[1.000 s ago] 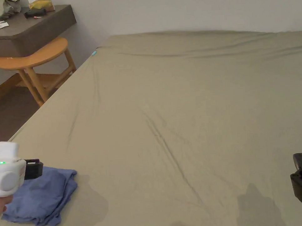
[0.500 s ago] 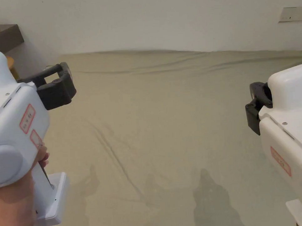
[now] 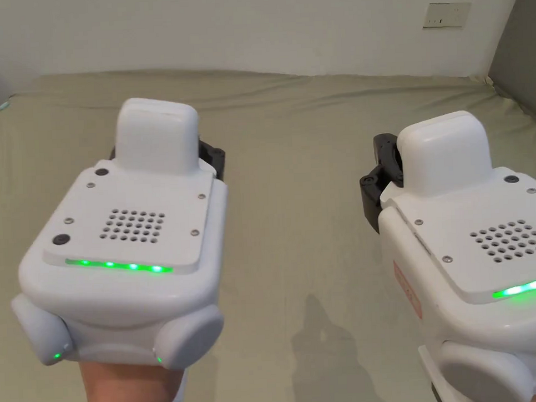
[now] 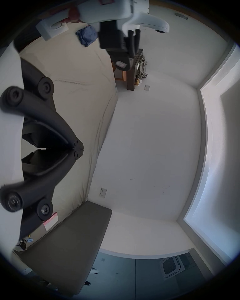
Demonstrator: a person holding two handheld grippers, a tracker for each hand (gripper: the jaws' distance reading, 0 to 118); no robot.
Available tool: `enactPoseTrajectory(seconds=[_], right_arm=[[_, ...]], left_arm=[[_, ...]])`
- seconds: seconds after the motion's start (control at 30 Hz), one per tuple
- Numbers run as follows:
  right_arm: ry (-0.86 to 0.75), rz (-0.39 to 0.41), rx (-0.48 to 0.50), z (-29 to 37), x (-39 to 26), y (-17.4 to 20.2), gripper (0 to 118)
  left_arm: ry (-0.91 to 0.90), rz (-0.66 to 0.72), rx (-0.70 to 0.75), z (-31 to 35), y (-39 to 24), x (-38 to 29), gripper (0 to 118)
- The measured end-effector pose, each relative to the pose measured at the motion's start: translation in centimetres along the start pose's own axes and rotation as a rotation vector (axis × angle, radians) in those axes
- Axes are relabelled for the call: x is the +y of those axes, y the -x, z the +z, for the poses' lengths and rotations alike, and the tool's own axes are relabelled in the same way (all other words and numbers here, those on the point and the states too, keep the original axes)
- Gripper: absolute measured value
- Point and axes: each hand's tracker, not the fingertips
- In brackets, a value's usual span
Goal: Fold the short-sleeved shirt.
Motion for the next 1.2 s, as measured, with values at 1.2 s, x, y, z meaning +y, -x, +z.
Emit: enactPoseTrajectory(seconds=[1.2], right_arm=[[-0.036,-0.064,-0.036,1.1,-0.7,0.8,2]], left_arm=[[-0.015,0.022,0.039,2.1,0.3,-0.3,0]])
